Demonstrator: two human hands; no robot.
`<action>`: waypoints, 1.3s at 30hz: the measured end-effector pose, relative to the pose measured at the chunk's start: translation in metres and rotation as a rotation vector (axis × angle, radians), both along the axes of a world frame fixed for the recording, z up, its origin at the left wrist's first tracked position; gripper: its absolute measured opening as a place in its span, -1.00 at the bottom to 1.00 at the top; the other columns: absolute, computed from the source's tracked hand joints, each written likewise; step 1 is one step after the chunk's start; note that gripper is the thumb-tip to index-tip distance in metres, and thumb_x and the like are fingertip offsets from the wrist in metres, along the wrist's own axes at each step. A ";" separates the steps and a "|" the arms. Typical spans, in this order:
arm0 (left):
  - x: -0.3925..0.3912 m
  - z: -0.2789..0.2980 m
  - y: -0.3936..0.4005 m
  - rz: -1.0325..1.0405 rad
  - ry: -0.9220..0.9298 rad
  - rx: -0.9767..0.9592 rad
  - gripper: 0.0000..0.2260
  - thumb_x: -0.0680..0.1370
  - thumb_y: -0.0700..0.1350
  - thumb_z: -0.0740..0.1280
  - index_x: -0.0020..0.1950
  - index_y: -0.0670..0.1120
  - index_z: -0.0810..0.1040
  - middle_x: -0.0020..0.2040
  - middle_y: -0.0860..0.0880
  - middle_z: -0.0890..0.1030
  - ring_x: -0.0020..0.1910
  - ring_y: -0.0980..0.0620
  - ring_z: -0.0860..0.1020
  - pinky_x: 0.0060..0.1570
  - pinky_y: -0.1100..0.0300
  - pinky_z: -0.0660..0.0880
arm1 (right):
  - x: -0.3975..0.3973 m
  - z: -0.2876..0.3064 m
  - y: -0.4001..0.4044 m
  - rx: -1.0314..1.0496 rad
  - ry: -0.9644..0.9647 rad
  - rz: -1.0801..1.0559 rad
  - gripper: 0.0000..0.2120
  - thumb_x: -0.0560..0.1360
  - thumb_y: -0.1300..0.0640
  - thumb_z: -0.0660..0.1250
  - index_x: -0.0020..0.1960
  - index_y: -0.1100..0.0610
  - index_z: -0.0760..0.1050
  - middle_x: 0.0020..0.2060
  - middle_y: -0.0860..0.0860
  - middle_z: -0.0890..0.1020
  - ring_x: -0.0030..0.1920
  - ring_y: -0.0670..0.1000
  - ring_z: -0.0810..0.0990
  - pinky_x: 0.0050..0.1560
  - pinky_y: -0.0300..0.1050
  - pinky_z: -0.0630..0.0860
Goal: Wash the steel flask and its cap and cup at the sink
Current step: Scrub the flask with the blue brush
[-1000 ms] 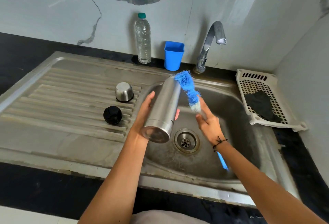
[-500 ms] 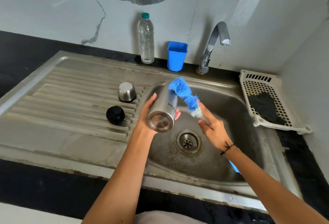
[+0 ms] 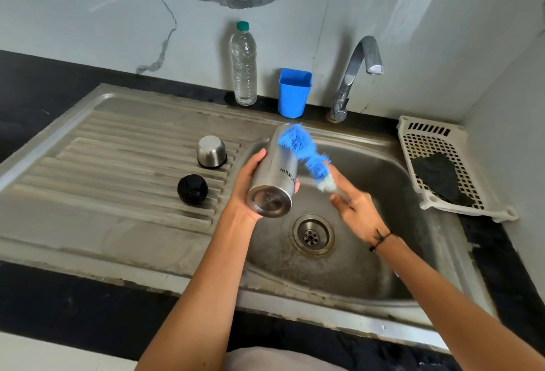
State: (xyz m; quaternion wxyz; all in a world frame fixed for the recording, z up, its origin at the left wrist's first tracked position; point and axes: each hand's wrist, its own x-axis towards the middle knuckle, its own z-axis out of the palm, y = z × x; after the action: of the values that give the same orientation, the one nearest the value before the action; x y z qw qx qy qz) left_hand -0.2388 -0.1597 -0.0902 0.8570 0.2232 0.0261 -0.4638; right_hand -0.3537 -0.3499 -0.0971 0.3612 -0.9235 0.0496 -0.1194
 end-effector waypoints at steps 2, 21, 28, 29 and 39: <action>-0.002 0.003 -0.001 0.023 0.068 0.000 -0.43 0.27 -0.04 0.53 0.21 -0.19 0.47 0.02 -0.21 0.57 -0.05 -0.19 0.52 -0.05 -0.05 0.57 | 0.004 0.007 -0.004 0.020 -0.004 0.010 -0.36 0.57 0.29 0.21 0.35 -0.37 0.11 0.10 0.15 0.63 -0.40 0.09 0.46 -0.24 -0.01 0.57; 0.003 -0.010 -0.005 0.174 -0.006 0.222 -0.35 0.36 -0.05 0.37 0.41 -0.24 0.38 0.20 -0.23 0.47 0.14 -0.21 0.48 0.30 -0.10 0.38 | -0.019 0.013 -0.007 0.059 -0.180 0.141 -0.49 0.58 0.01 0.20 0.44 -0.31 0.14 0.31 -0.41 0.36 0.15 -0.23 0.54 0.20 -0.43 0.36; -0.006 -0.006 0.000 0.018 -0.039 0.230 -0.51 0.38 0.13 0.37 0.13 -0.20 0.51 -0.10 -0.18 0.62 -0.18 -0.12 0.64 -0.20 0.05 0.61 | -0.039 -0.017 0.002 -0.093 -0.230 0.328 -0.55 0.63 0.03 0.11 0.47 -0.22 0.15 0.39 -0.37 0.27 0.33 -0.28 0.37 0.33 -0.34 0.29; -0.008 -0.002 -0.002 -0.008 -0.039 0.237 -0.51 0.38 0.12 0.38 0.13 -0.21 0.51 -0.10 -0.20 0.63 -0.21 -0.13 0.64 -0.25 0.06 0.61 | -0.034 -0.021 0.001 -0.090 -0.222 0.271 -0.50 0.61 0.10 0.16 0.46 -0.25 0.14 0.37 -0.36 0.31 0.29 -0.28 0.41 0.33 -0.32 0.31; 0.000 -0.003 0.002 0.007 0.102 0.160 -0.50 0.51 0.14 0.27 0.20 -0.27 0.50 0.04 -0.30 0.59 -0.05 -0.21 0.59 0.09 -0.03 0.50 | -0.019 0.013 -0.004 0.053 -0.204 0.158 -0.51 0.58 0.03 0.20 0.48 -0.12 0.17 0.33 -0.41 0.33 0.32 -0.31 0.37 0.33 -0.42 0.24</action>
State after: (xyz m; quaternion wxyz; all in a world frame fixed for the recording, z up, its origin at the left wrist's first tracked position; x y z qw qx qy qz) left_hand -0.2390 -0.1577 -0.0929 0.8356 0.2669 0.1073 -0.4680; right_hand -0.3722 -0.3542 -0.0836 0.3971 -0.8976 -0.0570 -0.1825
